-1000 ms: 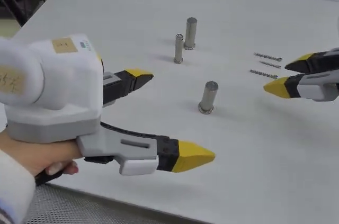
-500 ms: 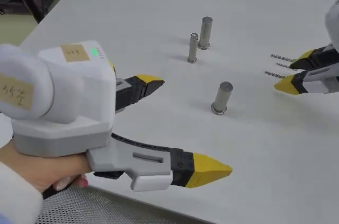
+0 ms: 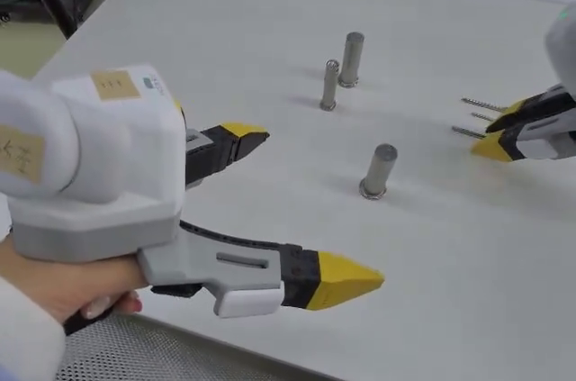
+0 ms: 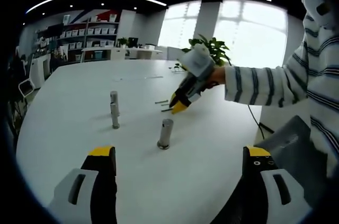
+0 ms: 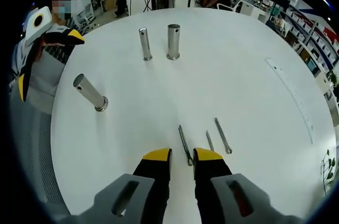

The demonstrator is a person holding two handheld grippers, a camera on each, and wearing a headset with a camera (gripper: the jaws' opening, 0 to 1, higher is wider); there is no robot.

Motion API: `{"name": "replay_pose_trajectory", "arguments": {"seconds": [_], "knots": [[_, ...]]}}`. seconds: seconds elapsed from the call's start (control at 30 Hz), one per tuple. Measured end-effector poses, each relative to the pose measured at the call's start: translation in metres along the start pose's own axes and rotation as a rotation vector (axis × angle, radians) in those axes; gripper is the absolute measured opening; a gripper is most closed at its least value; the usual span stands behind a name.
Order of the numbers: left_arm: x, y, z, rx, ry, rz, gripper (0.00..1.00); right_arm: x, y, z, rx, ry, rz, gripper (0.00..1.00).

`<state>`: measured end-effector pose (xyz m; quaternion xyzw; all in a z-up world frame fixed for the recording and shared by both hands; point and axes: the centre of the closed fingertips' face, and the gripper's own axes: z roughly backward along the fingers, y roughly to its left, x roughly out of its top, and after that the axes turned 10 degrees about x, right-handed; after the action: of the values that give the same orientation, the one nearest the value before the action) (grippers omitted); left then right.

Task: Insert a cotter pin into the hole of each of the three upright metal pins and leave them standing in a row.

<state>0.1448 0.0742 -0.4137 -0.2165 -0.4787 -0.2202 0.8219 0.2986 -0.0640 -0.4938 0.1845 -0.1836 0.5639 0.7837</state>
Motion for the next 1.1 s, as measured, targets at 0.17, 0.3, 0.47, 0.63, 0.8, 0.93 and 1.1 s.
{"name": "replay_pose_trajectory", "arguments": {"seconds": [0.17,0.3,0.47,0.63,0.8,0.93,1.1], "knots": [[0.000,-0.001,0.000,-0.002,0.003,0.001,0.97,0.001,0.000,-0.003,0.023,-0.004,0.002,0.04],[0.000,0.001,0.000,0.000,0.001,0.009,0.97,0.003,0.002,-0.003,0.022,0.000,0.007,0.02],[0.001,0.003,0.002,0.000,-0.003,0.023,0.96,0.005,0.001,-0.003,0.001,-0.010,0.025,0.00],[0.004,0.003,0.002,0.003,-0.014,0.029,0.96,0.005,0.002,-0.002,-0.016,-0.033,0.042,0.00],[0.004,0.004,0.001,0.003,-0.013,0.031,0.95,0.005,0.010,-0.002,0.003,-0.073,0.054,0.00],[0.005,0.003,0.001,0.003,-0.017,0.039,0.94,0.003,0.013,0.002,-0.014,-0.095,0.053,0.00],[0.008,0.002,0.000,0.002,-0.025,0.043,0.94,0.007,0.018,0.014,-0.058,-0.129,0.086,0.00]]}}
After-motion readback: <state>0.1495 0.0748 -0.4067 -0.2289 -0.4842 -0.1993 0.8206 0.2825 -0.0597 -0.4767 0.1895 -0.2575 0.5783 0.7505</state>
